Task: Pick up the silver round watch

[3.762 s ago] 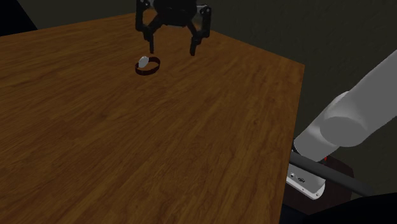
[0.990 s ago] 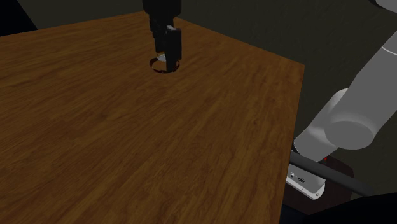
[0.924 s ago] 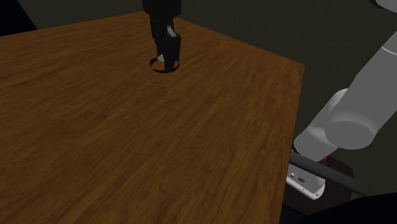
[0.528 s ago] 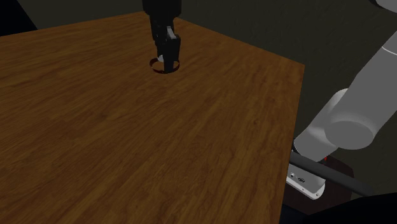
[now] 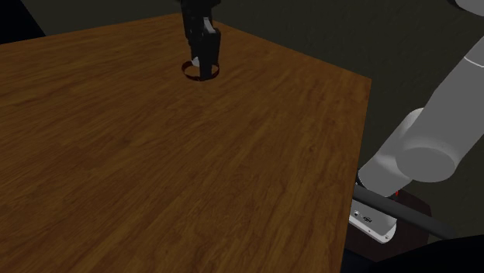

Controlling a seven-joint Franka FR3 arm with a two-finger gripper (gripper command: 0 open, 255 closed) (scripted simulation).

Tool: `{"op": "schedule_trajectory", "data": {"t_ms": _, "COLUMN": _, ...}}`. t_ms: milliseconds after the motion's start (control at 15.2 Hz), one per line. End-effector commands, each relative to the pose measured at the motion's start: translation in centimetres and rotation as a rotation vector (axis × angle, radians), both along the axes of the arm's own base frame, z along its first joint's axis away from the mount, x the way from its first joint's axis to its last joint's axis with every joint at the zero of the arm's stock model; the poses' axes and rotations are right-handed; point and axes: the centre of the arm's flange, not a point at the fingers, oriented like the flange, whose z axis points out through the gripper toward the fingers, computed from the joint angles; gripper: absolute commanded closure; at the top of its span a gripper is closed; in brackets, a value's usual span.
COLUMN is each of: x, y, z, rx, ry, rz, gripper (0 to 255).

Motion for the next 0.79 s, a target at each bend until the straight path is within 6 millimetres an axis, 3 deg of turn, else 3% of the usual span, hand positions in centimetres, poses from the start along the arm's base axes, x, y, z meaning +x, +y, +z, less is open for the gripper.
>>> {"op": "schedule_trajectory", "data": {"t_ms": 0, "x": -0.1, "y": 0.0, "z": 1.0, "rx": 0.0, "ry": 0.0, "rz": 0.0, "gripper": 255}}
{"op": "schedule_trajectory", "data": {"t_ms": 594, "x": -0.1, "y": 0.0, "z": 5.8, "rx": 0.0, "ry": 0.0, "rz": 0.0, "gripper": 255}}
{"op": "schedule_trajectory", "data": {"t_ms": 726, "x": -0.1, "y": 0.0, "z": 5.9, "rx": 0.0, "ry": 0.0, "rz": 0.0, "gripper": 255}}
